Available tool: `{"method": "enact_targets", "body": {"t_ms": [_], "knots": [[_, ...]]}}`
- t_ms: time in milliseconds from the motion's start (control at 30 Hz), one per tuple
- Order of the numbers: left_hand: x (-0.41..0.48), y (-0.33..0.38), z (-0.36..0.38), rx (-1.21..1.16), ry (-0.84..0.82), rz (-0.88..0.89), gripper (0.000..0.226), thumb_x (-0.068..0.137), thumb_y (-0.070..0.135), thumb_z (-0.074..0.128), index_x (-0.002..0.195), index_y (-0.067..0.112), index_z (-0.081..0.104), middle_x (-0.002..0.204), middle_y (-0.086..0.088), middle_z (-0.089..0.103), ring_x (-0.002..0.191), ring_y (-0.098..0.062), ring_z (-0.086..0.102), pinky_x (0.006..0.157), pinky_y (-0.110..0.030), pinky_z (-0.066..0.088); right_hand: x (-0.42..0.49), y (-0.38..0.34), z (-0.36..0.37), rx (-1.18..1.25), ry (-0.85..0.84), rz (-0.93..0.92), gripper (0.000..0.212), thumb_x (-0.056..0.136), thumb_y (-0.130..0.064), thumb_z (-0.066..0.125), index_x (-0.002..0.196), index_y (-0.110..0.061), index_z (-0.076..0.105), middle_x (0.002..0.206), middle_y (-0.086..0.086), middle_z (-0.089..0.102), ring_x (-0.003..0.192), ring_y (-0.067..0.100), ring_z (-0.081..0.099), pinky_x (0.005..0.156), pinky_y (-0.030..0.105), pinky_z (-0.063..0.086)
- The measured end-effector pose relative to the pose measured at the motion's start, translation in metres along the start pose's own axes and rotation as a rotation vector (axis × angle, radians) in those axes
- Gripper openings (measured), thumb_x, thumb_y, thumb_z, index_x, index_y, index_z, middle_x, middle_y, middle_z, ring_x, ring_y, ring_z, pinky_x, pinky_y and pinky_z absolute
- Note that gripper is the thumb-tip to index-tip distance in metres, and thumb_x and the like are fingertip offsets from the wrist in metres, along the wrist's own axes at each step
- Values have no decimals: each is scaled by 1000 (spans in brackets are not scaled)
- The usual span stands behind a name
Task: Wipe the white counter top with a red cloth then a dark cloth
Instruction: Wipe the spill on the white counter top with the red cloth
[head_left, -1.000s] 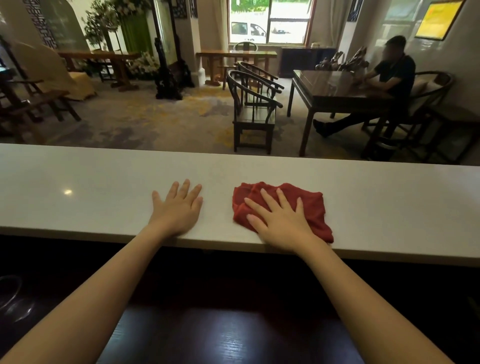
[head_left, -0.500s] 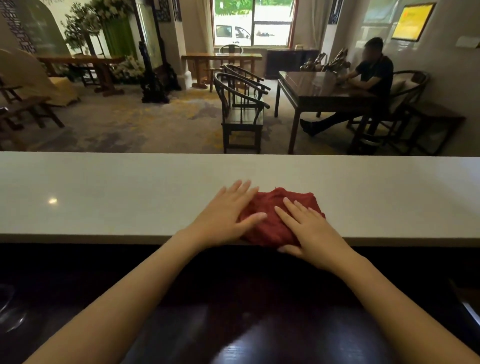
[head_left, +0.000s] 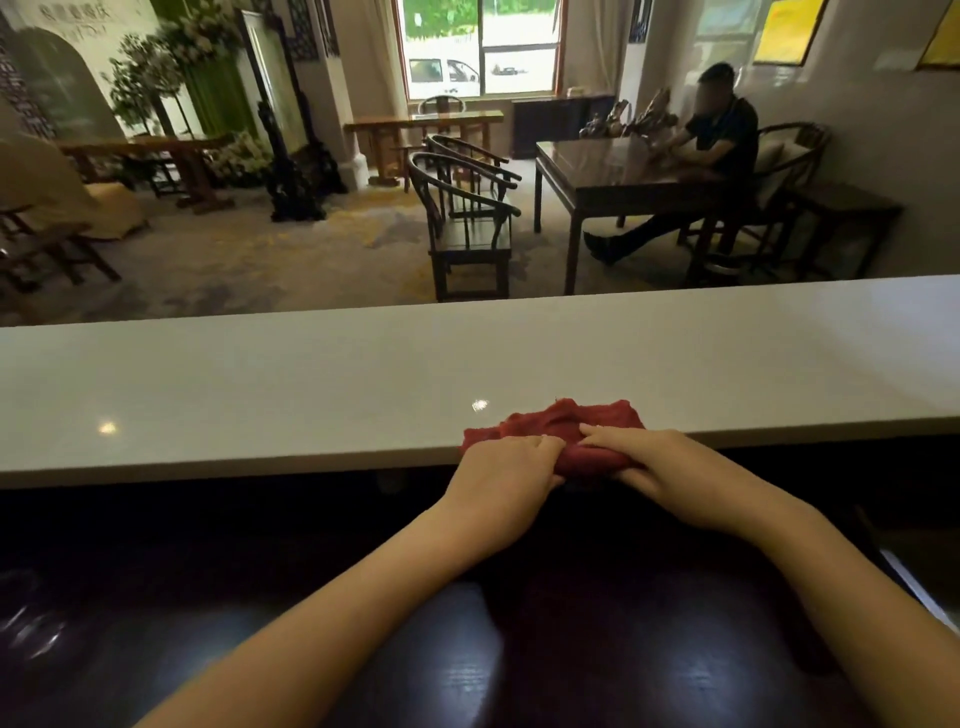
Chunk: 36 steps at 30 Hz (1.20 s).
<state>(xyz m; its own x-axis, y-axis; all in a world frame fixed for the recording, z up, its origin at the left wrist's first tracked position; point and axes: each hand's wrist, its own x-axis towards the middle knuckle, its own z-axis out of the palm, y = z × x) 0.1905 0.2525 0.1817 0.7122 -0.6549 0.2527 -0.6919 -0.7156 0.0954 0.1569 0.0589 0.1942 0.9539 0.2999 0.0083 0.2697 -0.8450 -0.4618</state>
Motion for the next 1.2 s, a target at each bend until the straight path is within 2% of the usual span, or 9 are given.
{"method": "enact_targets", "body": {"t_ms": [67, 200, 433, 633, 733, 800, 933, 1067, 1200], "knots": [[0, 20, -2, -28, 18, 35, 29, 92, 34, 45, 116, 18, 50, 113, -6, 64, 98, -28, 60, 72, -40, 44, -21, 9, -6, 26, 25, -1, 47, 90, -22, 52, 134, -34, 40, 140, -11, 46, 127, 8, 42, 109, 30, 33], [7, 70, 1, -84, -23, 63, 32, 92, 35, 45, 118, 17, 49, 115, -8, 63, 101, -31, 59, 77, -41, 45, -67, 36, -19, 39, 50, 2, 45, 89, -18, 55, 131, -29, 46, 134, -13, 50, 121, 0, 43, 99, 13, 29], [35, 188, 46, -95, -317, 174, 32, 91, 34, 47, 115, 14, 52, 112, -13, 63, 100, -36, 59, 74, -40, 45, -183, 108, -26, 149, -124, 161, 32, 90, -21, 54, 121, -28, 54, 109, -12, 63, 100, -1, 56, 81, 3, 37], [51, 288, 101, -162, -365, 223, 33, 90, 33, 49, 117, 14, 52, 111, -14, 64, 98, -36, 60, 73, -41, 45, -274, 177, -21, 190, -85, 342, 37, 91, -16, 52, 128, -19, 51, 126, 2, 60, 115, 14, 54, 100, 30, 39], [48, 328, 129, -197, -317, 245, 33, 89, 33, 51, 115, 13, 53, 110, -12, 64, 96, -34, 61, 73, -40, 46, -309, 206, -7, 215, -15, 397, 42, 91, -14, 52, 133, -18, 45, 135, 2, 53, 123, 14, 47, 103, 24, 34], [35, 346, 150, -216, -317, 251, 32, 88, 31, 52, 114, 14, 53, 111, -11, 64, 98, -32, 61, 74, -40, 46, -330, 222, 12, 188, -4, 406, 47, 91, -14, 53, 136, -20, 40, 142, 2, 46, 130, 15, 40, 109, 27, 29], [-4, 367, 195, -176, -456, 254, 35, 91, 27, 47, 122, 12, 47, 126, -13, 57, 111, -30, 55, 87, -40, 45, -366, 241, 69, 173, -70, 378, 54, 90, -19, 54, 139, -25, 33, 150, -2, 32, 139, 11, 23, 113, 24, 18], [-40, 366, 225, -144, -587, 273, 50, 94, 25, 40, 139, 7, 29, 150, -19, 28, 136, -28, 31, 110, -36, 25, -383, 246, 122, 20, -107, 339, 63, 91, -30, 50, 144, -24, 16, 156, -2, 8, 143, 12, 5, 113, 20, 2], [-55, 363, 242, -59, -609, 283, 57, 97, 30, 31, 145, 10, 7, 156, -14, 8, 144, -24, 8, 115, -31, 5, -386, 247, 136, -115, -86, 306, 72, 90, -42, 46, 145, -25, 3, 152, -7, -9, 138, 9, -13, 112, 23, -6]]}}
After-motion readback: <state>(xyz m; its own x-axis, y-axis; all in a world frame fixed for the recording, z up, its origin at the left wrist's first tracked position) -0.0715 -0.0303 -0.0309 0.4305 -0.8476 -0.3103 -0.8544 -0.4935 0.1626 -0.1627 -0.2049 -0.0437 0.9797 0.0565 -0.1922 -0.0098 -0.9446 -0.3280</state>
